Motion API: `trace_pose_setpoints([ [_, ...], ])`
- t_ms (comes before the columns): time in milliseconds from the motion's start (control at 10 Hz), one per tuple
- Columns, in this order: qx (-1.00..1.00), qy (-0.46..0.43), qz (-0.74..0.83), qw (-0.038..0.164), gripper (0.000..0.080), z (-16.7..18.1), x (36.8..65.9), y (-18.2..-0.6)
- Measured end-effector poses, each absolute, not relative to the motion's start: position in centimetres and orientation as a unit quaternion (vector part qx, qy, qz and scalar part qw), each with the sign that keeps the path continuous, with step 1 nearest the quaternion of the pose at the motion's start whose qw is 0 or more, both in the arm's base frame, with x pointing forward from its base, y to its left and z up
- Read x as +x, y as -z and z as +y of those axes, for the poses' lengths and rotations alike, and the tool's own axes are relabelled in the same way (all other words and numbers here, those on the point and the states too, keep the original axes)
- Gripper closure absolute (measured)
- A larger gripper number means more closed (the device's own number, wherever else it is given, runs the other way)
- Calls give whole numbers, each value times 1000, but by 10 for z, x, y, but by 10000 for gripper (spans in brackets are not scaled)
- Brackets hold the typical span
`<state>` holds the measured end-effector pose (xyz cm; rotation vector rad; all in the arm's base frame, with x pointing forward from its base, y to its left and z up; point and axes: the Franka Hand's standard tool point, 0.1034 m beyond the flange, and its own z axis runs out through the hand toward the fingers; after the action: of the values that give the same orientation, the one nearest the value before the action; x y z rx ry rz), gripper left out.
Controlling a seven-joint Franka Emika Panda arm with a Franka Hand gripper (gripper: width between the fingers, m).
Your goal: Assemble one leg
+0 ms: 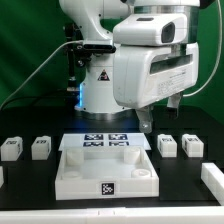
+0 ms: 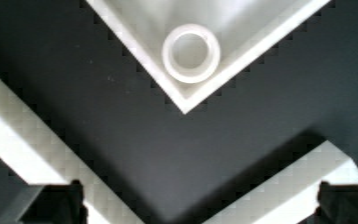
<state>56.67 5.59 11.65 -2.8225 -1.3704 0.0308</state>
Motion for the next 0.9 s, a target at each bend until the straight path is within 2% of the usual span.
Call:
trace_pose_setpoints([
  [900,-891,-10,-453,3,150,56,566,-116],
])
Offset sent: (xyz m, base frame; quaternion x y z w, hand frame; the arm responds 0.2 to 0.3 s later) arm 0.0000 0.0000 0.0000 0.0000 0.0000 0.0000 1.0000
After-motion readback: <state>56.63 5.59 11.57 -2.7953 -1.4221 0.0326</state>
